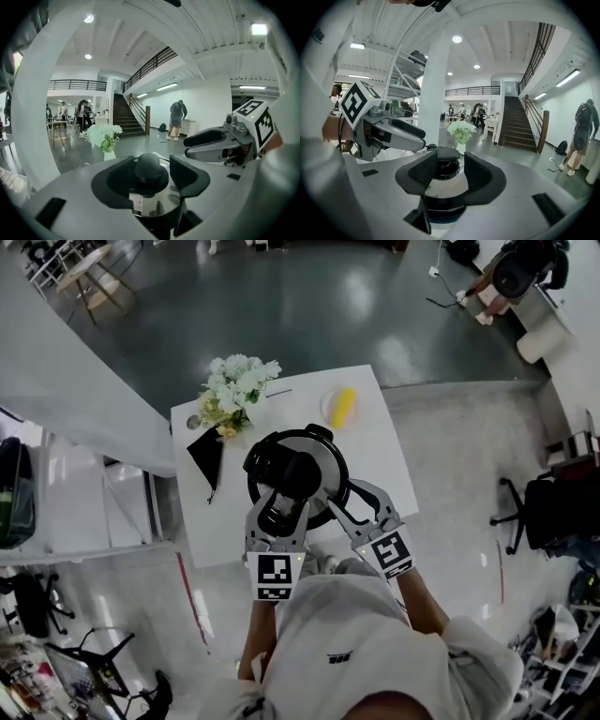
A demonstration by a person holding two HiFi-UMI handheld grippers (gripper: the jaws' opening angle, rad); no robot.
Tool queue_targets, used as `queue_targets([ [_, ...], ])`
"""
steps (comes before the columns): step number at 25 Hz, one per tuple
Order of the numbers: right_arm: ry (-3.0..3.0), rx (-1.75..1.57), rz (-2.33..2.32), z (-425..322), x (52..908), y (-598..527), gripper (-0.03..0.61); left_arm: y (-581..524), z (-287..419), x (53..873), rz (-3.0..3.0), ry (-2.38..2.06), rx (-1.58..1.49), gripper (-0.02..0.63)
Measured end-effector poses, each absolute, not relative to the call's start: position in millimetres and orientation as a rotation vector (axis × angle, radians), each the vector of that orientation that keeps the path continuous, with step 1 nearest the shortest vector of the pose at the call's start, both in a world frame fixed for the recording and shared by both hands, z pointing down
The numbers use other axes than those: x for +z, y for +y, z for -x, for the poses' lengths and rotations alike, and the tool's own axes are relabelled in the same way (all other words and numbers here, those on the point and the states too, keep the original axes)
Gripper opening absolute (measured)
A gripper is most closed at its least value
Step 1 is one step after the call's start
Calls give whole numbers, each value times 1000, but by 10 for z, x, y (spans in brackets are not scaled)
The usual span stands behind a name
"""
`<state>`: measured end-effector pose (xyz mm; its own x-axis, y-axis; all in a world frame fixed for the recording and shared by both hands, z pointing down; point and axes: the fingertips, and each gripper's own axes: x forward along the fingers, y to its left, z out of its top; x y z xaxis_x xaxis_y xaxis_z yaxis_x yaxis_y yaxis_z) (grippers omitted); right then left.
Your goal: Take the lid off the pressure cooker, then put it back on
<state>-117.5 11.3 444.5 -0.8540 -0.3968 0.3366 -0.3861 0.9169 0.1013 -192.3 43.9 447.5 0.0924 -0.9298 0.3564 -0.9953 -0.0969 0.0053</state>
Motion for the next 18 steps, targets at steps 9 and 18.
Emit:
queue_targets([
  [9, -2621, 30, -641, 1274, 4621, -61, 181, 74, 1967, 4743, -2171, -1761, 439, 285],
  [18, -2619, 64, -586, 1320, 4744, -296, 181, -169, 1930, 4982, -2106, -1670, 555, 316],
])
